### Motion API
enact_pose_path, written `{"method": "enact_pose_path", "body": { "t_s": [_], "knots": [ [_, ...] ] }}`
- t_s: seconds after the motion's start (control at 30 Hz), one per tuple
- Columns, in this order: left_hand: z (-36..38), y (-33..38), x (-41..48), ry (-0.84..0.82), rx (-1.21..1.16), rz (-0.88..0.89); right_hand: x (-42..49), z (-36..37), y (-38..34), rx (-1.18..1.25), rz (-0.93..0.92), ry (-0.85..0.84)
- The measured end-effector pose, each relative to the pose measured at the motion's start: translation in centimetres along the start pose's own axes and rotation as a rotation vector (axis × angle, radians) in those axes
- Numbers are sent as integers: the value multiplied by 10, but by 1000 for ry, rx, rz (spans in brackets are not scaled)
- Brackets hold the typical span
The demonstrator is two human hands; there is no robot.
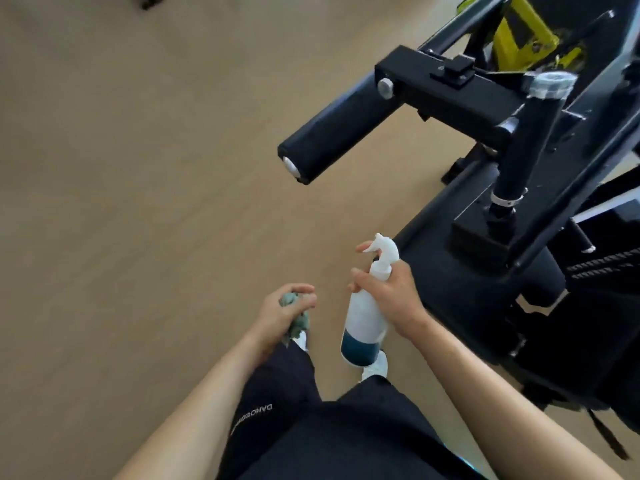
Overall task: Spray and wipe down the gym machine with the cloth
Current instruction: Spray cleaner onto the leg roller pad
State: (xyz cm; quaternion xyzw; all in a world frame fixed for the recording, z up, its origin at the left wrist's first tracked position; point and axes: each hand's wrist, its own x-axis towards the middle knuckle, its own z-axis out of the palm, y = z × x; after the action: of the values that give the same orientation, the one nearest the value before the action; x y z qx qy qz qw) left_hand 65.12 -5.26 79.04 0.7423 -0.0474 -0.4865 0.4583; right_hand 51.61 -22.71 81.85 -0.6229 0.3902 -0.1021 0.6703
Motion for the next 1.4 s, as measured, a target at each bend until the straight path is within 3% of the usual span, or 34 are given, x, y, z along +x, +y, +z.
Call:
{"method": "enact_pose_path", "body": {
  "t_s": [0.17, 0.3, 0.63, 0.83, 1.27, 1.4],
  "knots": [
    [-70, 14, 58, 130, -302, -138, 45, 39, -15, -177, 37, -32],
    [-137, 41, 110, 70, -183, -151, 90, 93, -31, -303, 70, 16],
    [-254, 159, 231, -75, -44, -50, 190, 190, -104, -272, 26, 308],
    [-246, 220, 304, -203, 86, -57, 250, 174, -118, -268, 100, 491],
    [-184, 368, 459, -291, 435, -14, 385, 126, -131, -57, 441, 527],
    [-141, 401, 495, -428, 529, -1, 409, 112, -140, 65, 523, 601]
  ]
}}
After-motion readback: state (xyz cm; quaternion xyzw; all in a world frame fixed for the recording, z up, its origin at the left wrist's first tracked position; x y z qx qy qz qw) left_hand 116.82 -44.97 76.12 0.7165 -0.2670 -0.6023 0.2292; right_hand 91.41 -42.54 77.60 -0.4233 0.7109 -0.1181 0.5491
